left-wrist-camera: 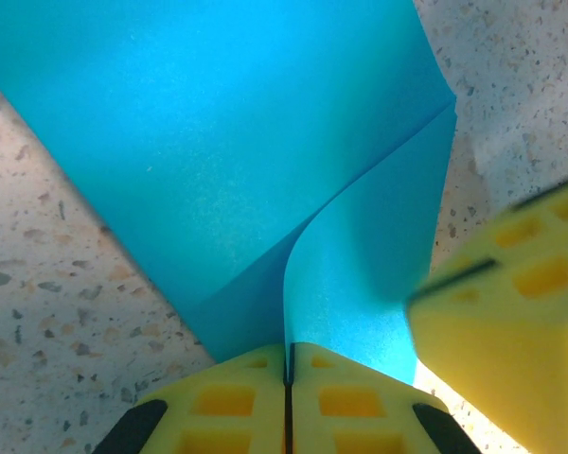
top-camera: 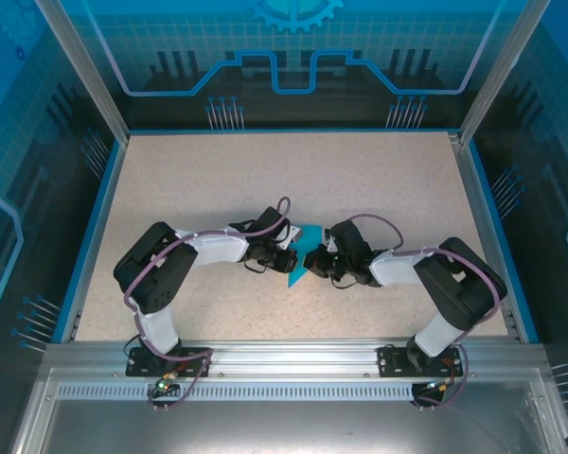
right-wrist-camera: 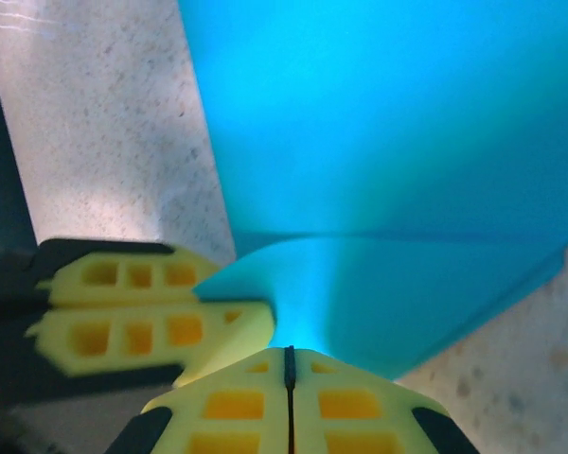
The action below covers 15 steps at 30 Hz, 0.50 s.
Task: Fold a paper plane with a square sheet of paper (pick it up from the middle)
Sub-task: Third fold the triangle at the center of the table.
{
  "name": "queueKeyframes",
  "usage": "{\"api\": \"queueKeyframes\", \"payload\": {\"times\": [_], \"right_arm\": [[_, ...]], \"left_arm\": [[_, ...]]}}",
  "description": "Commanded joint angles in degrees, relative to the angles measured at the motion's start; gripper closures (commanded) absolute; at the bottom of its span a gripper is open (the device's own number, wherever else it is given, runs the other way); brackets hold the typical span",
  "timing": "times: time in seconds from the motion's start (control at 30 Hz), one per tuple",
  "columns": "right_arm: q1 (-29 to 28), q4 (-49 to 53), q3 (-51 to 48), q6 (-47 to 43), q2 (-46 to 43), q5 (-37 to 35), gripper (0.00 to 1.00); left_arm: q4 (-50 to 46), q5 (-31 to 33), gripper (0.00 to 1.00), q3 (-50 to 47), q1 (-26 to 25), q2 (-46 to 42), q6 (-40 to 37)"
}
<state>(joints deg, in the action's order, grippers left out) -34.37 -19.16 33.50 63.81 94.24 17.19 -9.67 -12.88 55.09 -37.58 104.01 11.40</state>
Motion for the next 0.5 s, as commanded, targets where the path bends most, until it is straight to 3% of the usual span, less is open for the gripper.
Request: {"api": "queueKeyframes", "payload": {"times": [0.0,0.47], "right_arm": [[1.23,-0.44,1.68,-2.54,2.85,2.14,0.93],[7.50,3.31,2.76,-6.00,-1.72,4.85,0.93]], "left_arm": [[-4.00,1.29,0.92,-1.37,-0.20,4.36,-1.59],[-4.39,1.31,0.92,-1.20,-0.19,5.05,-1.91]]}}
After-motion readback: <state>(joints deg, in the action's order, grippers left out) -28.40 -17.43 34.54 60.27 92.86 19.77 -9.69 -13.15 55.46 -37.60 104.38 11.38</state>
